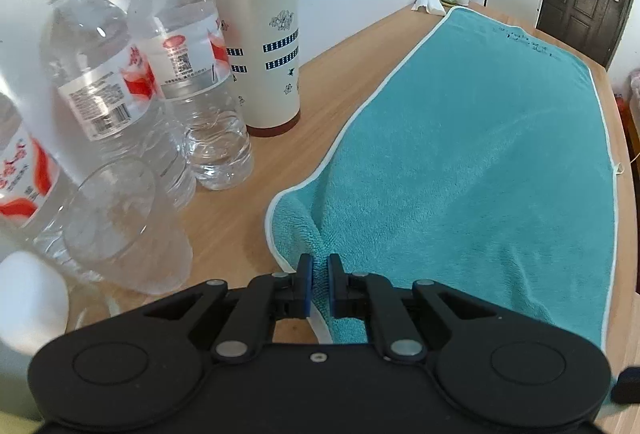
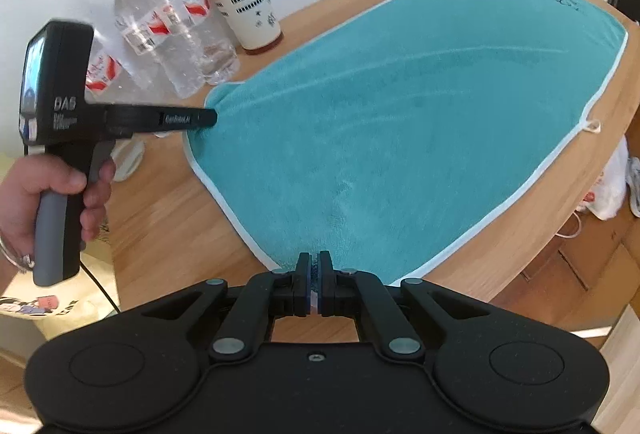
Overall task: Fold towel
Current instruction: 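Lift the towel edge with both grippers and carry it over the towel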
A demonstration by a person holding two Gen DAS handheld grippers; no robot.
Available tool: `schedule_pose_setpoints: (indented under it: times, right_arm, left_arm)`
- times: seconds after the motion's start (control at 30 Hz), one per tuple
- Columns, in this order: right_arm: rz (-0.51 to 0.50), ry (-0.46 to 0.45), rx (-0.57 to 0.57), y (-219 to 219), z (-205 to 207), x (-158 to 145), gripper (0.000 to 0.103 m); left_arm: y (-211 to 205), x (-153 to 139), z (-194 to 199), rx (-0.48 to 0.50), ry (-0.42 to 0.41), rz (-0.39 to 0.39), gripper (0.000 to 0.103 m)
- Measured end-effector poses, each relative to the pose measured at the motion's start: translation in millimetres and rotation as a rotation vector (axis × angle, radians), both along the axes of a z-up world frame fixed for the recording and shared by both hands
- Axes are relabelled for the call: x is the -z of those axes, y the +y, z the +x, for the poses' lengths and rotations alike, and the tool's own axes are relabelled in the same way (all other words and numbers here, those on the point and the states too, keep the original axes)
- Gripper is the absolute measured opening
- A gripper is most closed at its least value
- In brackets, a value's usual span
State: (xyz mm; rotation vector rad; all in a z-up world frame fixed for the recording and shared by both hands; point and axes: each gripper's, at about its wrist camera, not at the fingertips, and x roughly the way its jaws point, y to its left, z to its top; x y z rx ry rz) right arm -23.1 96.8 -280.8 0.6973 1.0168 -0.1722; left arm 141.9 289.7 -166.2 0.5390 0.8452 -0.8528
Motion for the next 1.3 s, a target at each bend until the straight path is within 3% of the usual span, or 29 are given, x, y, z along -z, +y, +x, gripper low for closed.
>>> schedule_pose_setpoints:
  times: [0.43,0.77,1.13,1.2,1.3]
  right_arm:
    - [0.076,-0.049,-0.210,-49.2,-9.2,12.9,0.001]
    - [0.125,-0.154,-0.313,-100.1,-2.2,-2.3,0.001]
    - [0.140,-0.153,-0.233,-152.7,19.0,-7.0,0.000]
    - [0.091,-0.145,-0.259,-150.9,21.5,-7.3,0.000]
    - [0.054,-0.152,-0.332,-138.8,23.5,-6.0,0.010]
  left_arm:
    - [8.8,-27.4,-41.7,-0.169,-0.029,0.046,0.007]
    - [-11.5,-62.8,-51.0,-0.307,-0.085,0.015,0.007]
    - [-57.6,-85.3,-25.0,-0.272,-0.106,-0.005,0.007]
    - [-64.2,-89.0,-20.9,-0.257,-0.108,-0.010,0.007]
    - [-72.9,-89.7,-17.4,-0.246,-0.112,0.002,0.007]
